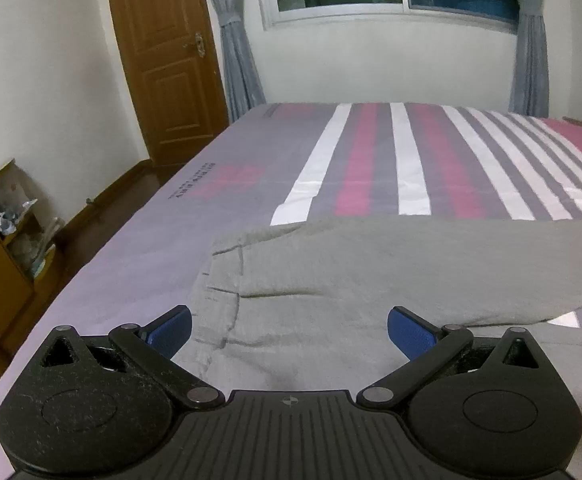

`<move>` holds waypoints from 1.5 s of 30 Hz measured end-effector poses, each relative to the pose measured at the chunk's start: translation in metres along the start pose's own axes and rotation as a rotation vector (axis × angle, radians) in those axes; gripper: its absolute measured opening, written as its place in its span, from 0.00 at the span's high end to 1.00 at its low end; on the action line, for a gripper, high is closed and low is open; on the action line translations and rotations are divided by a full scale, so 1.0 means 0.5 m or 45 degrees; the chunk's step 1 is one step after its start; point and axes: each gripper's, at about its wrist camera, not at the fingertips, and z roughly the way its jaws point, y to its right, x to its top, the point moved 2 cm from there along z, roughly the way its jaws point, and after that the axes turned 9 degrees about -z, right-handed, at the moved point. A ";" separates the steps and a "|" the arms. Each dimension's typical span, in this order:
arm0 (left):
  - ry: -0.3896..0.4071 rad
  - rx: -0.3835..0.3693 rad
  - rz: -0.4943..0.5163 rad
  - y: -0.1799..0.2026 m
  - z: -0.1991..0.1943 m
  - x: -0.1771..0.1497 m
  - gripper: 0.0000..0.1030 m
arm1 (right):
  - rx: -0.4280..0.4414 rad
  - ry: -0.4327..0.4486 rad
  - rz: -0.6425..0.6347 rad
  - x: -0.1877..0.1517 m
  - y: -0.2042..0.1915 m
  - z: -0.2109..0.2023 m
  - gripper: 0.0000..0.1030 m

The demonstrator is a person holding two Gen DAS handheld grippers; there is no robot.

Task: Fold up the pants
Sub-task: 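Lower both grippers onto the sweatpants waistband and close them on it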

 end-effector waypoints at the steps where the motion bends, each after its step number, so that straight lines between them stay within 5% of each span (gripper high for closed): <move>1: -0.005 0.005 0.003 0.000 0.010 0.003 0.00 | -0.001 -0.001 -0.009 0.000 -0.001 0.008 0.06; 13: -0.096 0.078 -0.021 -0.042 0.178 0.034 0.00 | 0.087 -0.075 -0.179 0.009 -0.015 0.158 0.19; 26: -0.202 0.188 -0.087 -0.079 0.393 0.052 0.00 | 0.174 -0.288 -0.340 0.017 0.009 0.443 0.20; 38: -0.273 0.184 -0.090 -0.089 0.509 0.039 0.01 | 0.157 -0.443 -0.395 0.025 0.038 0.651 0.20; 40: -0.278 0.166 -0.097 -0.092 0.518 0.033 0.15 | 0.164 -0.449 -0.409 0.023 0.040 0.671 0.21; 45: -0.276 0.129 -0.108 -0.088 0.525 0.033 0.26 | 0.189 -0.478 -0.447 0.017 0.033 0.699 0.24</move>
